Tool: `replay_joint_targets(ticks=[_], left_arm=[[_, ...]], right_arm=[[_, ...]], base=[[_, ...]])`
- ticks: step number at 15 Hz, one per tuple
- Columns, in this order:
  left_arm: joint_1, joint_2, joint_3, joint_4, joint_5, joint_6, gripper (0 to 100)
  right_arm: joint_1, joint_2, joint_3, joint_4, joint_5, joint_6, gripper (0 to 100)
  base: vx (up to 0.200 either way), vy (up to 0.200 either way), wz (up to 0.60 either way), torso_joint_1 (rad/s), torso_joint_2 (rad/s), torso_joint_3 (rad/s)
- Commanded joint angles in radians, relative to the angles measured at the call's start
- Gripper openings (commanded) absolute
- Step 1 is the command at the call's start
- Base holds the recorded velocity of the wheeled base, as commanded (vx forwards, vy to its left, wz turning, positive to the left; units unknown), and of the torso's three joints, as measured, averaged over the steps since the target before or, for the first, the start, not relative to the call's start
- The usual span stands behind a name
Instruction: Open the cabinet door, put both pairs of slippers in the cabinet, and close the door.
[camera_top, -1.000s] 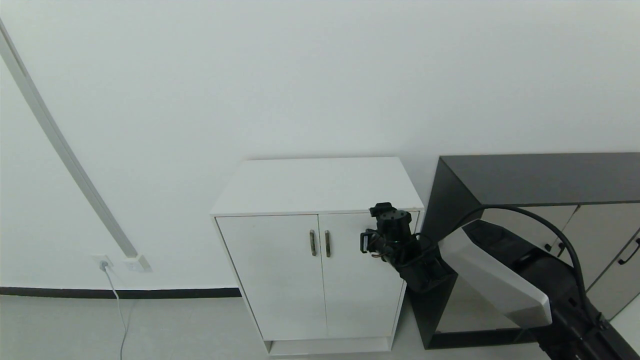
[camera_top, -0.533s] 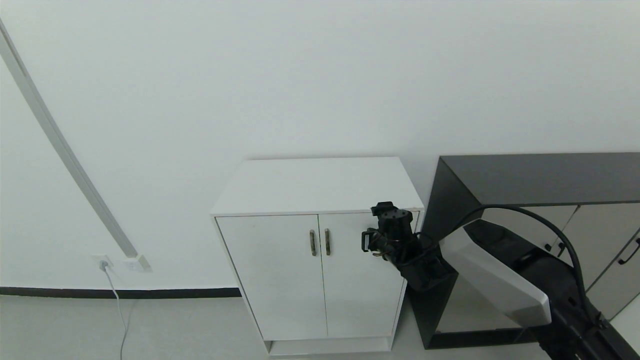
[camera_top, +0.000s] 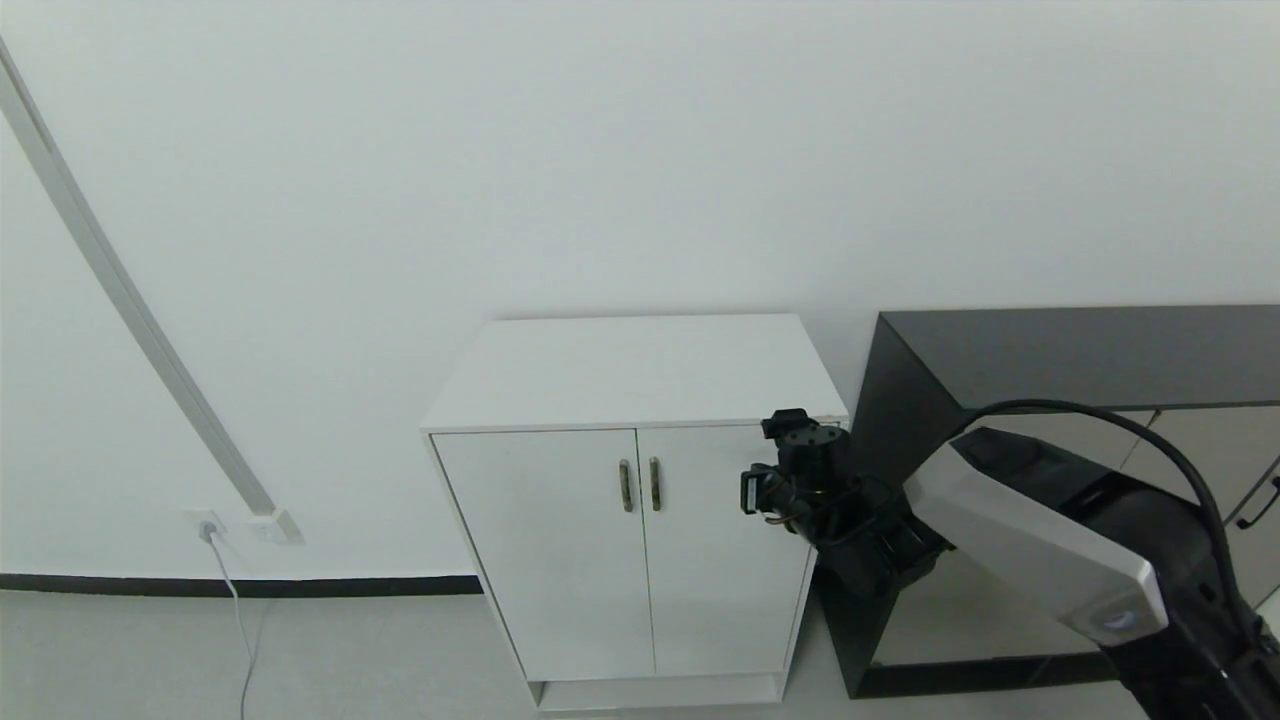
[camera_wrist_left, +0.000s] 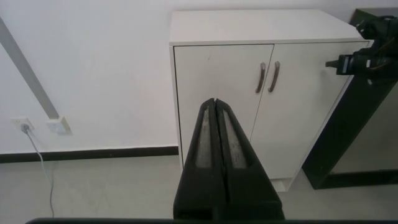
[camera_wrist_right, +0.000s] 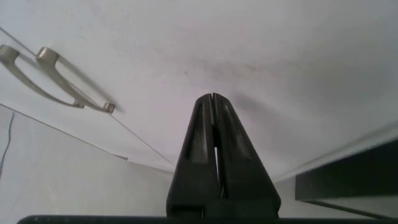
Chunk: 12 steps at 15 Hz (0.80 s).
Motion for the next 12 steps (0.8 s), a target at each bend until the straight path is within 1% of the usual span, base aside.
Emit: replay_joint_targets(ticks=[1,3,4,6,9,12], left_arm=[[0.0,0.001,0.0,0.0,0.0,0.0,0],[0.0,0.001,0.0,0.0,0.0,0.0,0],[0.0,0.001,0.0,0.0,0.0,0.0,0],[0.0,0.001,0.0,0.0,0.0,0.0,0],[0.0,0.001,0.0,0.0,0.0,-0.005,0],[0.0,0.001,0.0,0.0,0.0,-0.005,0]], right_arm=[[-0.006,-0.125,0.143,-0.05,-0.002,0.0,0],[-0.009,-0.176,0.232,-0.094,-0.002,-0.002,0],[-0.02,-0.228,0.322,-0.126,-0.002,-0.002,0],[-0.039,-0.286,0.415,-0.157,-0.003,-0.002,0],[-0.079,-0.418,0.611,-0.237,-0.003,-0.002,0],[-0.113,-0.533,0.78,-0.3,-0.003,-0.006,0]], base=[[0.0,0.0,0.0,0.0,0.0,0.0],[0.0,0.0,0.0,0.0,0.0,0.0],[0.0,0.0,0.0,0.0,0.0,0.0],[0.0,0.0,0.0,0.0,0.0,0.0],[0.0,0.0,0.0,0.0,0.0,0.0],[0.0,0.0,0.0,0.0,0.0,0.0]])
